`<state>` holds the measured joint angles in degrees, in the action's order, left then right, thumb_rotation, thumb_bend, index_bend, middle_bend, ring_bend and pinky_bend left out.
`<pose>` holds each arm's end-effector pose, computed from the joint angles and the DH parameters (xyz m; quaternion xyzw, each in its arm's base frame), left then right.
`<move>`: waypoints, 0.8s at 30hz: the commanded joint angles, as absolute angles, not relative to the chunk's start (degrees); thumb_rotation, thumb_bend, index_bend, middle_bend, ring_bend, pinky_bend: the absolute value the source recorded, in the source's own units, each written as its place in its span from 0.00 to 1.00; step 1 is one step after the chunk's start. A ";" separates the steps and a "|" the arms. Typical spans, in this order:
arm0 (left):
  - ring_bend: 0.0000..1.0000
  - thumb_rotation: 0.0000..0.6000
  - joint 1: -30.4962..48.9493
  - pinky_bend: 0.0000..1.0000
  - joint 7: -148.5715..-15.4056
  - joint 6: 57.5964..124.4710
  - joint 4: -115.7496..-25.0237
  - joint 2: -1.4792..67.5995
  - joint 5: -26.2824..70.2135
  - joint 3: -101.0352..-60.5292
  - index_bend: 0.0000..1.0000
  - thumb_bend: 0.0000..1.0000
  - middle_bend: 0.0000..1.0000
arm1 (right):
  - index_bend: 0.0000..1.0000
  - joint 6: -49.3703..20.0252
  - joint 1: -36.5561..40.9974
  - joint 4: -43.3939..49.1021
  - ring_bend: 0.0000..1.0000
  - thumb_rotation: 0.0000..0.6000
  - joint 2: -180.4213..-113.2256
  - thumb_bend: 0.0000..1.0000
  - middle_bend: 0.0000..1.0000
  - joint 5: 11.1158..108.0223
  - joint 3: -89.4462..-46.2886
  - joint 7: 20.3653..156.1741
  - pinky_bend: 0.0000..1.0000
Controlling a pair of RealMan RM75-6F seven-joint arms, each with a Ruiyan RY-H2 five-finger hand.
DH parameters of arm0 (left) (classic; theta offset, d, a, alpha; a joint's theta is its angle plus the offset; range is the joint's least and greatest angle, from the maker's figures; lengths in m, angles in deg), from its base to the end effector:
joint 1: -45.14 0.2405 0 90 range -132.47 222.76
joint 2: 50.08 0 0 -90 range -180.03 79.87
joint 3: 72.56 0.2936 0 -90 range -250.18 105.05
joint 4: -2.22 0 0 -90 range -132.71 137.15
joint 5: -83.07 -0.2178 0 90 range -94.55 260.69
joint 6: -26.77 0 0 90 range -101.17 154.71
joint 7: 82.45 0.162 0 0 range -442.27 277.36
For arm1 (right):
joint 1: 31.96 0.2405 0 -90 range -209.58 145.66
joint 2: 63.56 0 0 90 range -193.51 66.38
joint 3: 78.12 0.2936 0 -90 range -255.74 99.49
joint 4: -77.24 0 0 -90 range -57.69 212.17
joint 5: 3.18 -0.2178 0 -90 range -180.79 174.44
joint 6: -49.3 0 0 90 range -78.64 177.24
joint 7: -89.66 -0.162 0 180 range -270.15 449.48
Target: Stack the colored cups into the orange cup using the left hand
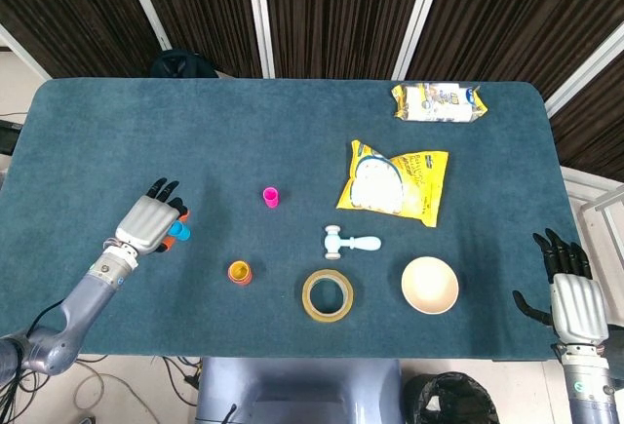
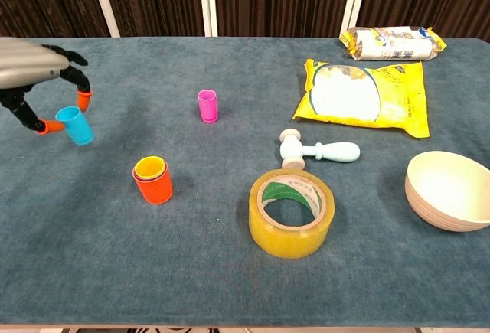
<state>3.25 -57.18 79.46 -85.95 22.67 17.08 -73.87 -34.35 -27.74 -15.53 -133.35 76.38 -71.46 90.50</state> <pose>-0.2385 0.3817 0.0487 -0.8056 -0.2766 -0.2366 0.4675 -0.3525 -0.2113 0.1445 0.5322 -0.4347 0.4054 0.6029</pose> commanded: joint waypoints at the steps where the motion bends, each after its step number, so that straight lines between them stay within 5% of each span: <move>1: 0.00 1.00 3.32 0.06 -58.24 81.44 -90.72 19.91 14.81 -75.05 0.47 0.33 0.30 | 0.10 -34.45 -27.78 -15.61 0.10 1.00 -133.28 0.32 0.05 76.38 -71.42 90.43 0.00; 10: 0.00 1.00 0.86 0.06 -58.60 78.05 -103.19 14.51 14.97 -76.66 0.47 0.33 0.30 | 0.10 -35.01 -28.02 -16.11 0.10 1.00 -132.79 0.32 0.05 76.40 -71.20 90.11 0.00; 24: 0.00 1.00 -3.07 0.06 -50.31 75.81 -106.03 17.44 19.52 -76.54 0.47 0.33 0.30 | 0.10 -35.34 -28.17 -16.27 0.10 1.00 -132.34 0.32 0.04 76.17 -70.83 89.43 0.00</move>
